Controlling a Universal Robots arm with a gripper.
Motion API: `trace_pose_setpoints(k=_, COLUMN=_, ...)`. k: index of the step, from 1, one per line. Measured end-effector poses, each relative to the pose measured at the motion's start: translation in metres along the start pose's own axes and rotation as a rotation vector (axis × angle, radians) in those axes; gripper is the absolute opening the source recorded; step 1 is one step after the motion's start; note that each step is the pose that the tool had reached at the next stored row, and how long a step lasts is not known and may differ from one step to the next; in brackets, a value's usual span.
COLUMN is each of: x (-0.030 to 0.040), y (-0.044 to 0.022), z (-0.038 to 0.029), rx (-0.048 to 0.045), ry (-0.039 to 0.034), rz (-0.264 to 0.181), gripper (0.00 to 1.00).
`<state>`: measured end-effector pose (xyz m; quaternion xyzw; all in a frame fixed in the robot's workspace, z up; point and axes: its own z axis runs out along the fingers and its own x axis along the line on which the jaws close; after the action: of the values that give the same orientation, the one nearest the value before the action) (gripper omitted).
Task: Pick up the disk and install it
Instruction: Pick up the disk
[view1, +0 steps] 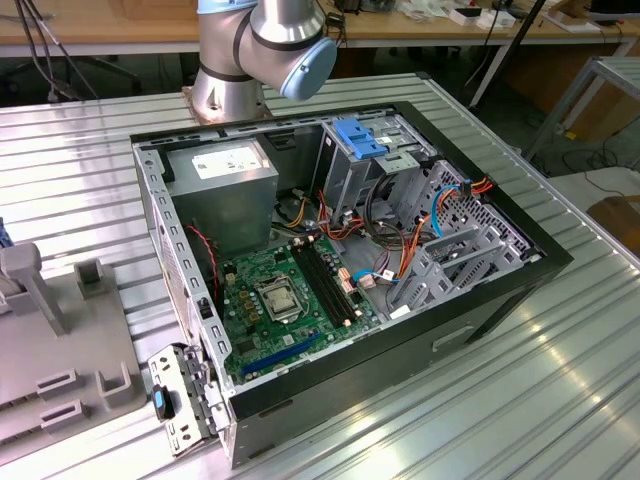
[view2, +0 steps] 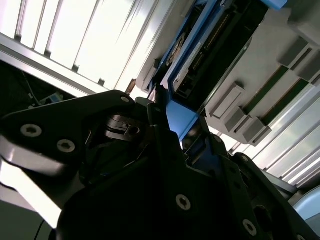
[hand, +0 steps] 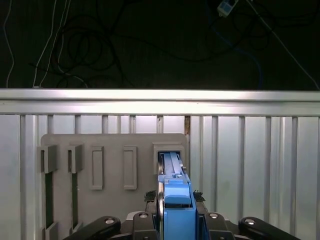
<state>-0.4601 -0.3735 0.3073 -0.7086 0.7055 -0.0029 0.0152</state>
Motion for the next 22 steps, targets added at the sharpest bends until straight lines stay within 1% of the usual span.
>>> trace_pose_setpoints(k=3, x=0.0002, y=0.0001, z=0.0040, rx=0.0043, ry=-0.0002, rz=0.000, gripper=0.37)
trace_pose_setpoints(k=7, x=0.0003, y=0.0001, z=0.0044, rx=0.0045, ry=0.0000, rz=0.000, gripper=0.37)
trace_pose_setpoints(k=13, x=0.0003, y=0.0001, z=0.0068, rx=0.0067, ry=0.0003, rz=0.000, gripper=0.37)
trace_pose_setpoints(k=22, x=0.0003, y=0.0001, z=0.0071, rx=0.0074, ry=0.0004, rz=0.000, gripper=0.37)
